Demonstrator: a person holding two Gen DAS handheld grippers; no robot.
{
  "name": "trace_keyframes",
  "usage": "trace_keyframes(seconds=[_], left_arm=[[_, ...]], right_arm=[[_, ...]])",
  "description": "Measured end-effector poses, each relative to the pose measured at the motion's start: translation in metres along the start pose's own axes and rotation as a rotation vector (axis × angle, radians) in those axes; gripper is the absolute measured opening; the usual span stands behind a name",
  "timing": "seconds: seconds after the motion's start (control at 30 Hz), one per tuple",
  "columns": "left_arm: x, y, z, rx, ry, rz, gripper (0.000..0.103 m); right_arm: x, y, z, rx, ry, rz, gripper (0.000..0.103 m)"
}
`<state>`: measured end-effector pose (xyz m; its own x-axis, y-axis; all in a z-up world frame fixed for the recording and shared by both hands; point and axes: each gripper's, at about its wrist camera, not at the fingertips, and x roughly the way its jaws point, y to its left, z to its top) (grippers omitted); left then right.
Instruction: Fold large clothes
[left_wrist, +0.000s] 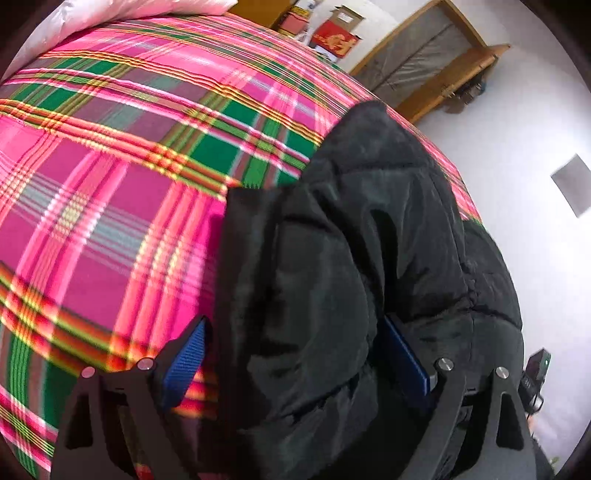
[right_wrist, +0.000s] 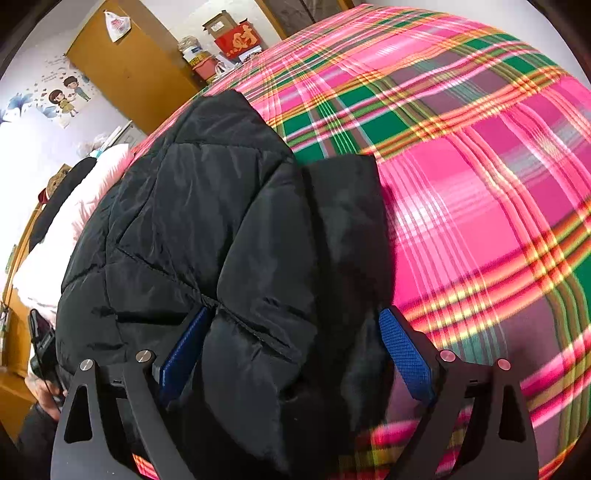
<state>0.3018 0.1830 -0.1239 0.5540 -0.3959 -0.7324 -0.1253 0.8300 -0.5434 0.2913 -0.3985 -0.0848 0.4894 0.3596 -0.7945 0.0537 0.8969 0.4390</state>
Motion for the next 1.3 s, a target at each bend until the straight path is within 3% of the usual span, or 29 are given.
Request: trace_keyframes(seconds=[0.4,0.57,1.03,1.13,1.23,1.3], left_arm=[[0.025,-0.014,0.031,0.028,0.014,-0.001,0.097],[0.019,-0.01,0.016,0.026,0.011,-0.026,0.097],[0.021,-0.008,0.02,0.036,0.004,-0.055,0.095],[0.004,-0.011,0.01,0.062,-0.029,-0.009,0.091],[-0.025,-0.023,0.002,0.131,-0.175,0.136,0.091],[-0.03,-0.031,0.002,0.173,-0.204,0.188,0.092]], right_arm=[[0.02,-0.004,0.018,-0.007,0.014,0.067,0.092],[0.011,-0.003,0.008,-0.011,0.02,0.116,0.071],[0.018,0.0,0.011,-0.004,0.033,0.119,0.07],[0.017,0.0,0.01,-0.007,0.037,0.122,0.07],[0.017,-0.001,0.012,-0.013,0.043,0.119,0.07],[0.018,-0.001,0.014,-0.008,0.041,0.121,0.07]])
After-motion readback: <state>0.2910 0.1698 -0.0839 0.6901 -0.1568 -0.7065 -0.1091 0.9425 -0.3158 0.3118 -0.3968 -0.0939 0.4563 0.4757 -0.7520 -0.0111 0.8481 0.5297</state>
